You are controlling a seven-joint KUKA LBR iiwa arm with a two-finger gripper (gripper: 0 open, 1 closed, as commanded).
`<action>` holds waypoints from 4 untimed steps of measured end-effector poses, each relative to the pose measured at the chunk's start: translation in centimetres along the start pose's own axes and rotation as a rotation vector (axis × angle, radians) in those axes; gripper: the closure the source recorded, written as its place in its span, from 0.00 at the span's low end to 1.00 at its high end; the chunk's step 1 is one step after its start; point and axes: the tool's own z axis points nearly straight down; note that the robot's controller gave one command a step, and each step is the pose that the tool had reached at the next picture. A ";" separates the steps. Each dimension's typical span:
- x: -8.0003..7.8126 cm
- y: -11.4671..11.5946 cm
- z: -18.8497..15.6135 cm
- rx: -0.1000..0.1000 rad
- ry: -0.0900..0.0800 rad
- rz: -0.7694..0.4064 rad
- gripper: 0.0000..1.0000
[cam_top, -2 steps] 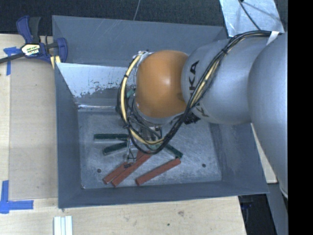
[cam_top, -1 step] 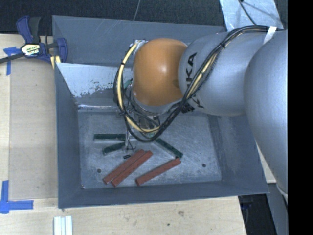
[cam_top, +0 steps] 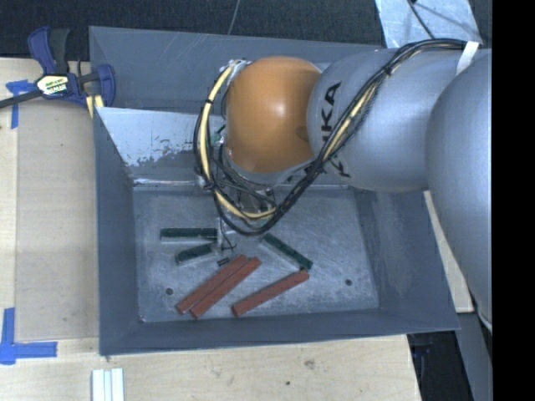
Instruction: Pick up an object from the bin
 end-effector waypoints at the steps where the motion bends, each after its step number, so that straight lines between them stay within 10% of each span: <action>1: 0.1 0.0 7.0 -0.001 -0.002 -0.015 0.00; 2: -0.2 0.5 8.8 -0.001 0.002 -0.123 1.00; 4: -0.1 0.5 8.5 -0.001 0.006 -0.123 1.00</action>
Offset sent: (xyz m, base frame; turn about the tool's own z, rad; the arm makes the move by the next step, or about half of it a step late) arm 0.0007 0.0057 -0.0879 -0.1247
